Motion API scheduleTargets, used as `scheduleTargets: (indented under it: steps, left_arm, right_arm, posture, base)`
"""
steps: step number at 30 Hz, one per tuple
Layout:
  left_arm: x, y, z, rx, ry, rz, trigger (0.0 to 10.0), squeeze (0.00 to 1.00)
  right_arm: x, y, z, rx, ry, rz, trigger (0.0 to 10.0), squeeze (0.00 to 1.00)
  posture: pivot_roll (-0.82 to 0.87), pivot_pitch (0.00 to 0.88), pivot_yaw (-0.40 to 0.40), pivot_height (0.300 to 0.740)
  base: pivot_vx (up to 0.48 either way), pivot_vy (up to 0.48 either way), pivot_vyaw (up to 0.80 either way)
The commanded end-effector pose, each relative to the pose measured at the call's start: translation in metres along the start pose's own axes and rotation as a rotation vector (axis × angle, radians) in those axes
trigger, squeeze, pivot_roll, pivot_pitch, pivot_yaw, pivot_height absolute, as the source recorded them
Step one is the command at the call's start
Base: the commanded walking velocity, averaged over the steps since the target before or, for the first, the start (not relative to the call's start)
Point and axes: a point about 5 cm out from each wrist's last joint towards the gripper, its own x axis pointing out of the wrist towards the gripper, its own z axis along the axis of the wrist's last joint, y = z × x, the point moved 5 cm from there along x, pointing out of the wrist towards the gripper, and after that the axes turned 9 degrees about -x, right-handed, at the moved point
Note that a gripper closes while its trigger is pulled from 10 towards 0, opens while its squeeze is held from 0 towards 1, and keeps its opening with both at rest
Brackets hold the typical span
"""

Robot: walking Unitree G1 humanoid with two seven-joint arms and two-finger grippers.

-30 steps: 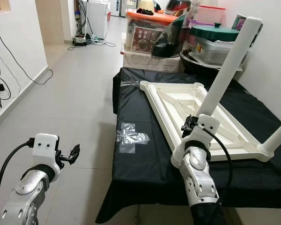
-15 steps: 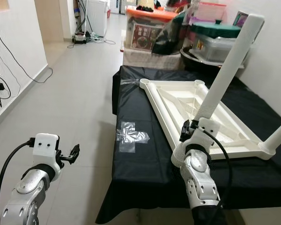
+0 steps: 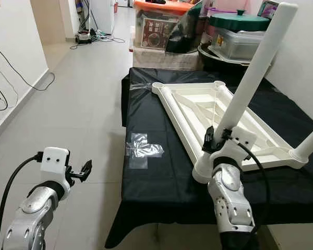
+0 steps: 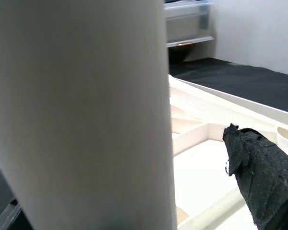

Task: Building children table

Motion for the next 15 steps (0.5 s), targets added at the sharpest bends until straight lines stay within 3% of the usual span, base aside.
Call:
scheduleTargets:
  steps: [1, 2, 8, 11, 15]
  left_arm:
    - [0.001, 0.0, -0.005, 0.009, 0.018, -0.004, 10.0, 0.0]
    - [0.002, 0.0, -0.006, 0.009, 0.018, -0.007, 10.0, 0.0]
    - [0.003, -0.002, -0.007, 0.008, 0.02, -0.018, 10.0, 0.0]
    - [0.004, -0.003, -0.008, 0.009, 0.021, -0.022, 10.0, 0.0]
    - [0.004, -0.003, -0.008, 0.009, 0.021, -0.023, 10.0, 0.0]
  right_arm:
    - [0.006, -0.003, 0.02, -0.01, -0.044, 0.029, 10.0, 0.58]
    - [0.007, -0.004, 0.024, -0.014, -0.051, 0.044, 10.0, 0.0]
    - [0.013, -0.002, 0.037, -0.037, -0.075, 0.134, 10.0, 0.0]
    - [0.017, 0.006, 0.037, 0.005, -0.037, 0.268, 10.0, 0.0]
    - [0.017, 0.007, 0.036, 0.017, -0.023, 0.288, 10.0, 0.0]
  posture:
    - [0.08, 0.0, -0.096, 0.74]
    - [0.08, 0.0, -0.096, 0.74]
    - [0.06, 0.0, -0.088, 0.74]
    - [0.05, 0.0, -0.087, 0.74]
    - [0.05, 0.0, -0.087, 0.74]
  base:
    - [0.0, 0.0, 0.0]
    - [0.0, 0.0, 0.0]
    - [0.0, 0.0, 0.0]
    - [0.0, 0.0, 0.0]
    - [0.0, 0.0, 0.0]
